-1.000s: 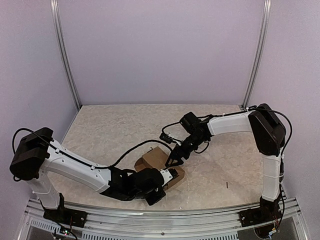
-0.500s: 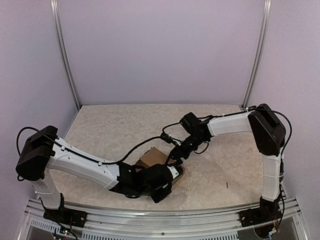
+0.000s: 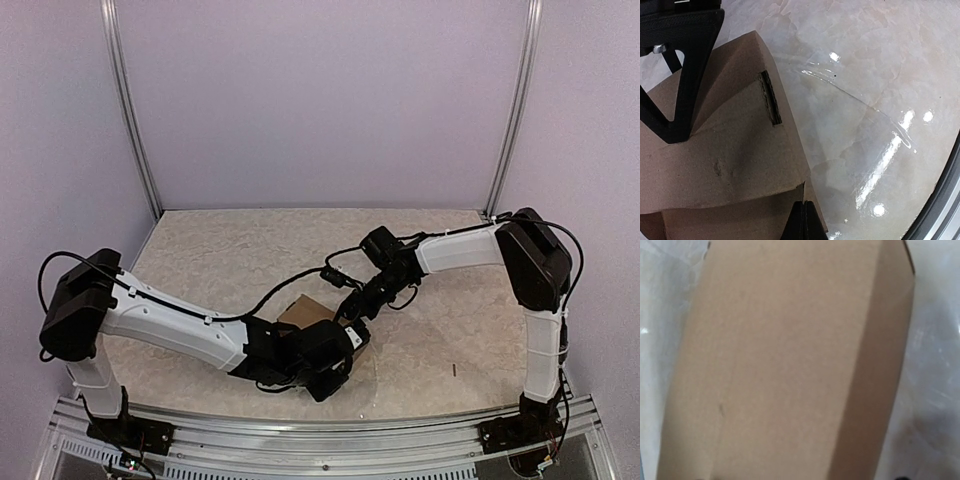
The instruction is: Fold the paper box
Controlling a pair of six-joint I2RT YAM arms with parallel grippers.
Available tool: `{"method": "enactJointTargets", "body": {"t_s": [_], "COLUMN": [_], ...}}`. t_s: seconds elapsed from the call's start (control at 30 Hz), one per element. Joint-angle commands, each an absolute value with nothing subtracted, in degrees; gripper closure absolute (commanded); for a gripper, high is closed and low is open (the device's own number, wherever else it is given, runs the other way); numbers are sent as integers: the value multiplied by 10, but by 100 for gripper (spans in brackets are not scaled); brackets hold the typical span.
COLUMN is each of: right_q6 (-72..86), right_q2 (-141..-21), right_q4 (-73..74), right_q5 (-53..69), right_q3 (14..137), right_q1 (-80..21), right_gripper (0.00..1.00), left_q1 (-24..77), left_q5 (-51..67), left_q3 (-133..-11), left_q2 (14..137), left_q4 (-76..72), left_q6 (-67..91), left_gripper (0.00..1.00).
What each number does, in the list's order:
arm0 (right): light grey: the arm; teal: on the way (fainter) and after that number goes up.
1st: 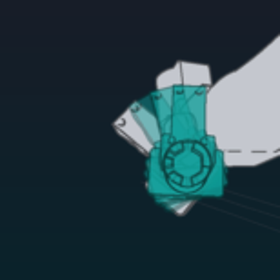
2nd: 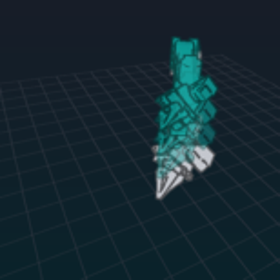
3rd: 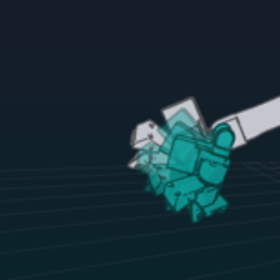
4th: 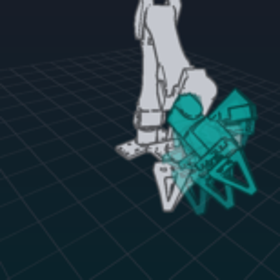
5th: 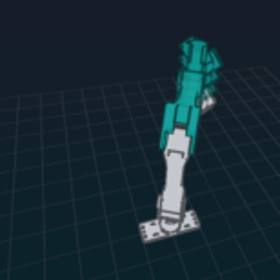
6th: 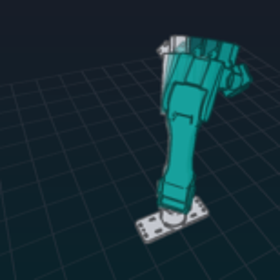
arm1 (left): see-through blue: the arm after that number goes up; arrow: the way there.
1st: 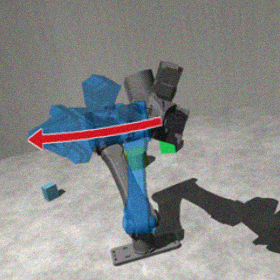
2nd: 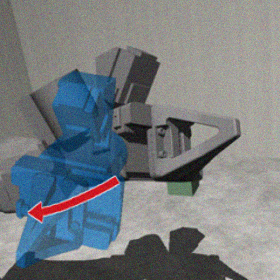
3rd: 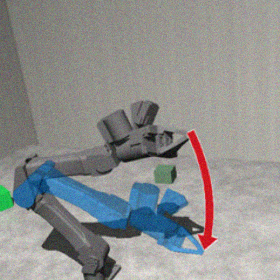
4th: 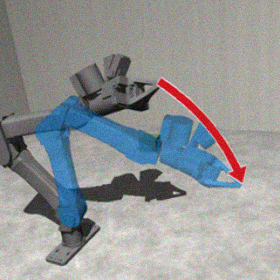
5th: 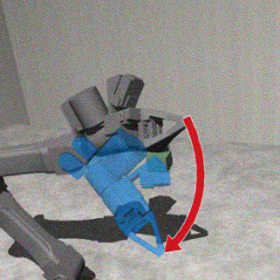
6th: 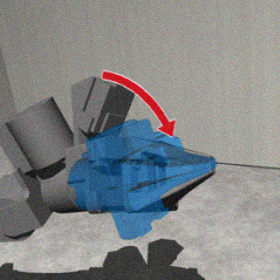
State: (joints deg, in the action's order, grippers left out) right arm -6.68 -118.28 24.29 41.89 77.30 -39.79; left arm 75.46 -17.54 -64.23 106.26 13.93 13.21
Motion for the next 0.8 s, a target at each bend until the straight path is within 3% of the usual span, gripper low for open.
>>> {"method": "enactJointTargets", "body": {"t_s": [0.0, 0.77], "right_q6": [-71, -100], "right_q2": [-1193, -1111], "right_q4": [283, 292], "right_q5": [395, 428], "right_q3": [750, 723], "right_q1": [-407, -346], "right_gripper": [20, 15], "left_q1": [732, 728], "left_q5": [-199, -192], "left_q3": [-674, -620], "left_q2": [1072, 1044], "left_q4": [124, 132], "left_q6": [138, 74], "left_gripper": [100, 100]}}
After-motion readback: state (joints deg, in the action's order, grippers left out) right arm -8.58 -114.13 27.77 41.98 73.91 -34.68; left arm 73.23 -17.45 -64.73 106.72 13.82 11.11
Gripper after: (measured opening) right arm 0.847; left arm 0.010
